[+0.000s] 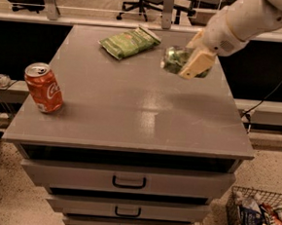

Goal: Move green can near coke can

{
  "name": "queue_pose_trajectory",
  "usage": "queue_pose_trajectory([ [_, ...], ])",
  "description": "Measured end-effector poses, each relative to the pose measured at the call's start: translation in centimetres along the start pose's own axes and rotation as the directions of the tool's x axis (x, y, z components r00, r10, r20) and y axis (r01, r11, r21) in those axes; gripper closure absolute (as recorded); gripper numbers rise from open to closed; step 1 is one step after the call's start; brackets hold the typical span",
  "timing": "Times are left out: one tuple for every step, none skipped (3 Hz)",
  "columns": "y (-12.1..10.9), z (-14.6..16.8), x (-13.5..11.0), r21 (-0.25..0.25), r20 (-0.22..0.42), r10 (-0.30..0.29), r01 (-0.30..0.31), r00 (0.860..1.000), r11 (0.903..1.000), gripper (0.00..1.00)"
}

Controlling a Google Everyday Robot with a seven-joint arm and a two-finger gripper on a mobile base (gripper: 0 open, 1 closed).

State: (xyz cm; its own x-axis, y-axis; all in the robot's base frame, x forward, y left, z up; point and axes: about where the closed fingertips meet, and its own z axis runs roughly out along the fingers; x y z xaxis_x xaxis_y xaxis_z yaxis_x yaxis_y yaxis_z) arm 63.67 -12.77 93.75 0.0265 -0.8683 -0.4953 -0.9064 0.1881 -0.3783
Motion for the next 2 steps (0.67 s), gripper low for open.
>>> queue_pose_trajectory([
  [2.9,1.3,-7.0,-0.033,0.128,-0.115,0.12,0.985,0.9923,1.0],
  [5.7,3.2,-13.0,-0.068,0.227,-0.193,0.213,0.955,0.9747,1.0],
])
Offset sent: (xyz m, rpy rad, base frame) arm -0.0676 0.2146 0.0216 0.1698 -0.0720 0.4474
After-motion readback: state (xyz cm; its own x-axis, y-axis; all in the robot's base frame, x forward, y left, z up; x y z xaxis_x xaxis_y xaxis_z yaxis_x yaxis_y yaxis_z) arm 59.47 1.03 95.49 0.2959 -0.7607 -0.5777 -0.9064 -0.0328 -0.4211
